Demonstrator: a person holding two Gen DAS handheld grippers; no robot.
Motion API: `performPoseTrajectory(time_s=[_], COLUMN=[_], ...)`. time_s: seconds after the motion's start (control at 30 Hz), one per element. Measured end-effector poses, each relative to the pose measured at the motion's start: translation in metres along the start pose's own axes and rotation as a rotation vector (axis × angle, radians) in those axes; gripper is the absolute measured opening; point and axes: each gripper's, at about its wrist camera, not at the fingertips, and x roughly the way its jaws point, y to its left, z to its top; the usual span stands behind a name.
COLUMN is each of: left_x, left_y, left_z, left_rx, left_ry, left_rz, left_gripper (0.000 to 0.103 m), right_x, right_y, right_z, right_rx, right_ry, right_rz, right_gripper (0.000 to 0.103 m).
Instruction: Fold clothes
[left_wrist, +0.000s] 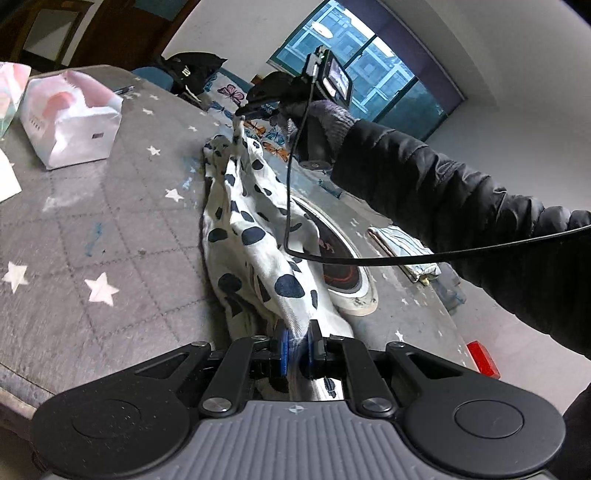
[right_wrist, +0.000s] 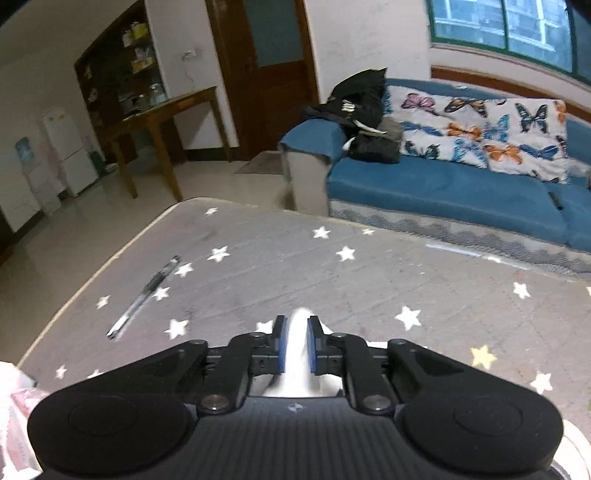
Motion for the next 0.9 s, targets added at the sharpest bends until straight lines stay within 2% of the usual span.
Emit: performPoseTrajectory(time_s=[0.33, 0.4, 0.5, 0.7, 0.9], left_x=[0.001, 0.0, -0.004, -0.017, -0.025], left_y=[-0.001, -0.002, -0.002, -0.005, -0.012], left_z=[0.002, 0.003, 0.003, 0.013, 0.031], left_rx=[0.044, 0.058, 0.076, 0.119, 0.181], left_ry=[0.02, 0.025, 0.026, -0.007, -0.072], left_rz=[-0.01, -0.012, 0.0, 0.029, 0.062], left_gripper=[0.017, 0.02, 0.025, 0.025, 0.025], right_x=[-0.047, -0.056, -0.067, -0.089, -0.114], right_y=[-0.03, -0.038, -0.047, -0.063, -0.091], right_z=[0.006, 0.002, -0.01, -0.05, -0.097], right_rx=[-0.099, -0.118, -0.157, -0.196, -0.175], right_ry=[0.004, 0.019, 0.045, 0.101, 0.144], right_rz=[-0.061, -0.071, -0.092, -0.085, -0.055], right_gripper=[0.013, 0.018, 0.021, 0.023, 0.026])
